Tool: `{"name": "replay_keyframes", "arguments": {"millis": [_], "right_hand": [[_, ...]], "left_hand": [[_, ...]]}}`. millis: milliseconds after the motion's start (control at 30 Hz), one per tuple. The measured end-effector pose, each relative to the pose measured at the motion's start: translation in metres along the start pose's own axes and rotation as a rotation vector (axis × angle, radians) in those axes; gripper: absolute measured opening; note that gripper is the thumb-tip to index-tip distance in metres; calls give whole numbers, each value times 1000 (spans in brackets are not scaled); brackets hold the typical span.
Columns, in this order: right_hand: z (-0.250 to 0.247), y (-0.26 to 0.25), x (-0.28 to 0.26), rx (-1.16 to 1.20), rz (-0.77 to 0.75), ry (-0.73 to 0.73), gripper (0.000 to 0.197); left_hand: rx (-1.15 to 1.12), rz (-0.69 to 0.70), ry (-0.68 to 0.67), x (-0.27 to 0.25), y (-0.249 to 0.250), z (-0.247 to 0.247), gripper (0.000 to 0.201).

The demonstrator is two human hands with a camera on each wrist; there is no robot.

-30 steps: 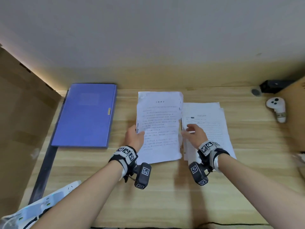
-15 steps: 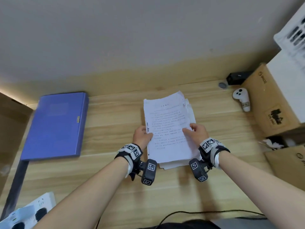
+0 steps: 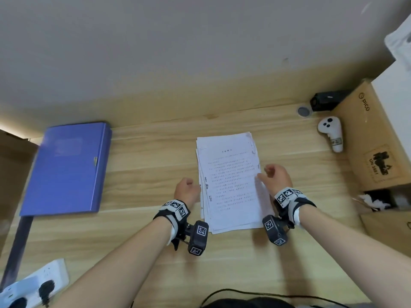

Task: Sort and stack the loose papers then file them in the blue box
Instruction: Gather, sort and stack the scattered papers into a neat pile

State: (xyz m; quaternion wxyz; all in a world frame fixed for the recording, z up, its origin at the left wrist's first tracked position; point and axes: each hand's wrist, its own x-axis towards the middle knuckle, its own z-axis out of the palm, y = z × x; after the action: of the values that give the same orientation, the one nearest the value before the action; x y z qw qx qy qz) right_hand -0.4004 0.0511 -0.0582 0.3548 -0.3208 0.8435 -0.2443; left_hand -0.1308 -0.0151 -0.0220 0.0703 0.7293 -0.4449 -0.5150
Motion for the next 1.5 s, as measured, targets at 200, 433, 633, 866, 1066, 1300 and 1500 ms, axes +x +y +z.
{"name": "replay_keyframes", "arguments": {"millis": [200,433,633,866,1066,1300,1500], "right_hand": [[10,-16,12,-54,71,-96,61],[21,-17,3,77,158,-171,26],[7,-42,-2,362,85,-199,26],[-38,-133,-25,537,-206,-146,25],[-50,-139,-67,615,-325,-228,26],[-28,-113,-99,613,-329,-289,33],[-38,-134,-108,737,-366,-235,30]], "left_hand": [[-90,13,-162,17,24,11,43],[-204,-41,-232,18,21,28,37],[-287,24,-205,1,38,-1,38],[-359,298,-105,-42,99,-71,25],[-431,469,-85,-71,78,-100,25],[-447,516,-134,-85,30,-84,30],[-609,551,-166,-87,45,-87,37]]}}
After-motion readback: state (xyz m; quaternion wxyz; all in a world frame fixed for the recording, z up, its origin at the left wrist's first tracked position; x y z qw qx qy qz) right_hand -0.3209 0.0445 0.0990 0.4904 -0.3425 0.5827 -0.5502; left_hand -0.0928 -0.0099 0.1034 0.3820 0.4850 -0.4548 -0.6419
